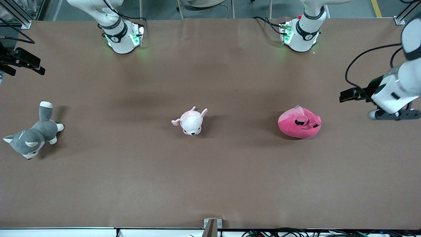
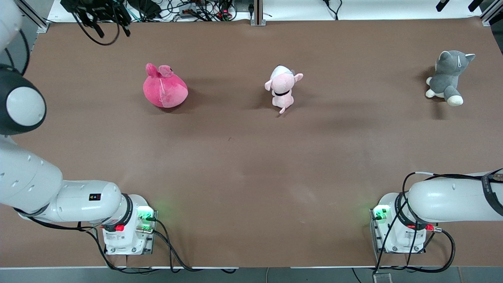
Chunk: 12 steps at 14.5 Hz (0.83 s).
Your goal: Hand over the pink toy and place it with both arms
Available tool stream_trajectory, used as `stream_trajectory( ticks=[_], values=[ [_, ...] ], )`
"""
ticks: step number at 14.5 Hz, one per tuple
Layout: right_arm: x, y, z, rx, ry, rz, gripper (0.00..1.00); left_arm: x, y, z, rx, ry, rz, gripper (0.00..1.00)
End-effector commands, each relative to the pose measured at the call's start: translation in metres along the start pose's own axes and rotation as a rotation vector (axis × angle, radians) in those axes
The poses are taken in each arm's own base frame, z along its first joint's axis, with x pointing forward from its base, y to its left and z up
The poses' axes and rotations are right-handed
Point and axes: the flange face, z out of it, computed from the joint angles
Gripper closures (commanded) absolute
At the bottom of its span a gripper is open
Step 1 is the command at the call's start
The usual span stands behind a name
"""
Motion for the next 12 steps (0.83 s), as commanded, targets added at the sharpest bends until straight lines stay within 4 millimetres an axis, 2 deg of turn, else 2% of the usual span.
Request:
stream_trajectory(
  ticks=[1, 4, 7, 12],
  values=[
    [-0.005, 0.001, -0.001, 0.005, 0.005, -0.007, 0.00, 0.006, 0.003, 0.040, -0.014, 0.016, -0.013, 0.00],
    [-0.005, 0.001, -0.001, 0.005, 0.005, -0.008, 0.00, 0.026, 0.011, 0.088, -0.038, 0.013, -0.042, 0.00],
    [-0.004, 0.000, -0.001, 0.006, 0.007, -0.008, 0.00, 0.034, 0.017, 0.111, -0.085, 0.027, -0.061, 0.00],
    [-0.003, 0.000, -0.002, 0.006, 0.010, -0.008, 0.00, 0.035, 0.016, 0.139, -0.082, -0.003, -0.064, 0.03]
  ],
)
